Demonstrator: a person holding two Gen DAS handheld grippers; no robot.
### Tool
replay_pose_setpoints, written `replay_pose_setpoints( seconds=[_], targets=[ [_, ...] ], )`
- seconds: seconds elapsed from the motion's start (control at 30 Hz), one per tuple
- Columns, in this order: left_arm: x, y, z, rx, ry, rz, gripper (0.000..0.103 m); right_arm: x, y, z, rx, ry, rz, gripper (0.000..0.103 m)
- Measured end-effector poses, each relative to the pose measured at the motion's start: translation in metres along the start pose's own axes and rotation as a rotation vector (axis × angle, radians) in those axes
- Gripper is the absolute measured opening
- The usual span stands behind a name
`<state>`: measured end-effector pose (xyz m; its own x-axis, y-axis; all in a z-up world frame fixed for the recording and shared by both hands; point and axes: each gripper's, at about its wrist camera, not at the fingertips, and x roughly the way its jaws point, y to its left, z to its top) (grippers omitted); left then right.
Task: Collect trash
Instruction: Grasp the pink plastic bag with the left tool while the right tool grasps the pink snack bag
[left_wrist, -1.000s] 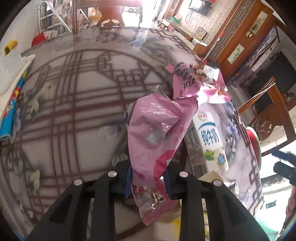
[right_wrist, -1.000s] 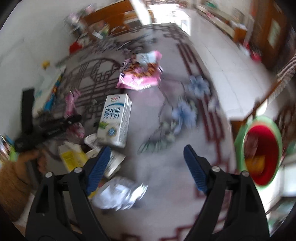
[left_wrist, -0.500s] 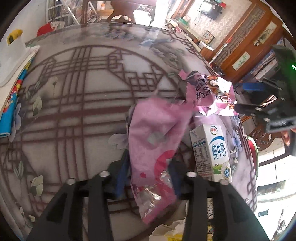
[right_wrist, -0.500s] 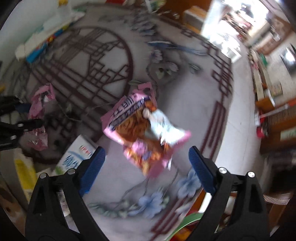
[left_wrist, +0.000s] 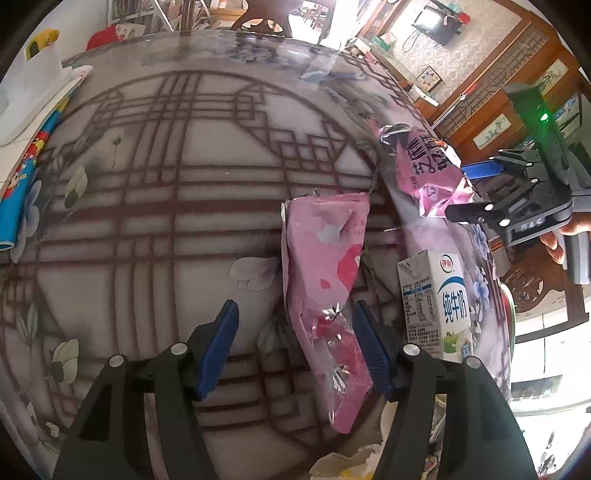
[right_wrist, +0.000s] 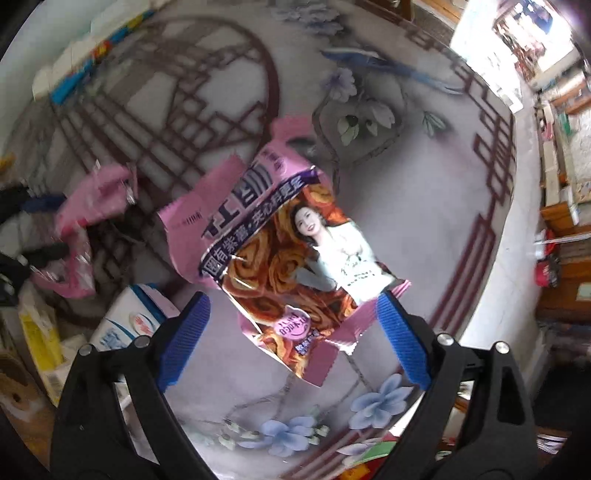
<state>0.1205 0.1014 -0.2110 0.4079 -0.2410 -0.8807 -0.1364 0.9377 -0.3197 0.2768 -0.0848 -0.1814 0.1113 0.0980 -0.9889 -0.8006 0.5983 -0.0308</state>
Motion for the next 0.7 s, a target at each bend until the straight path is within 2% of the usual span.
replay_pose_setpoints(
  seconds=[0.07, 0.23, 0.27, 0.3, 0.33, 0.37, 0.4, 0.43, 0.7],
  targets=[
    [0.005, -0.004, 0.001, 0.006, 0.006, -0.001, 0.061, -0.005, -0.005, 0.002, 0.042, -0.029, 0.032, 0.09],
    [0.015, -0.015, 0.002, 0.032, 0.017, 0.0, 0.057, -0.005, -0.012, 0.012, 0.065, -0.029, 0.019, 0.092],
    [0.016, -0.017, 0.003, 0.037, 0.017, 0.002, 0.048, -0.002, -0.013, 0.013, 0.073, -0.022, 0.032, 0.092],
    [0.017, -0.018, 0.003, 0.033, 0.022, -0.001, 0.034, 0.0, -0.013, 0.013, 0.079, -0.018, 0.041, 0.092],
    [0.017, -0.018, 0.003, 0.026, 0.026, -0.007, 0.027, 0.004, -0.014, 0.013, 0.088, -0.017, 0.059, 0.086],
    [0.017, -0.017, 0.003, 0.02, 0.027, -0.008, 0.025, 0.005, -0.015, 0.012, 0.096, -0.021, 0.073, 0.077],
    [0.016, -0.017, 0.003, 0.019, 0.021, -0.005, 0.021, 0.006, -0.014, 0.01, 0.109, -0.027, 0.09, 0.055],
    [0.014, -0.016, 0.002, 0.021, 0.01, -0.001, 0.02, 0.007, -0.015, 0.009, 0.12, -0.033, 0.105, 0.047],
    [-0.013, -0.017, 0.004, 0.022, -0.073, 0.005, 0.017, -0.032, -0.001, -0.03, 0.313, -0.226, 0.198, 0.04]
  ],
)
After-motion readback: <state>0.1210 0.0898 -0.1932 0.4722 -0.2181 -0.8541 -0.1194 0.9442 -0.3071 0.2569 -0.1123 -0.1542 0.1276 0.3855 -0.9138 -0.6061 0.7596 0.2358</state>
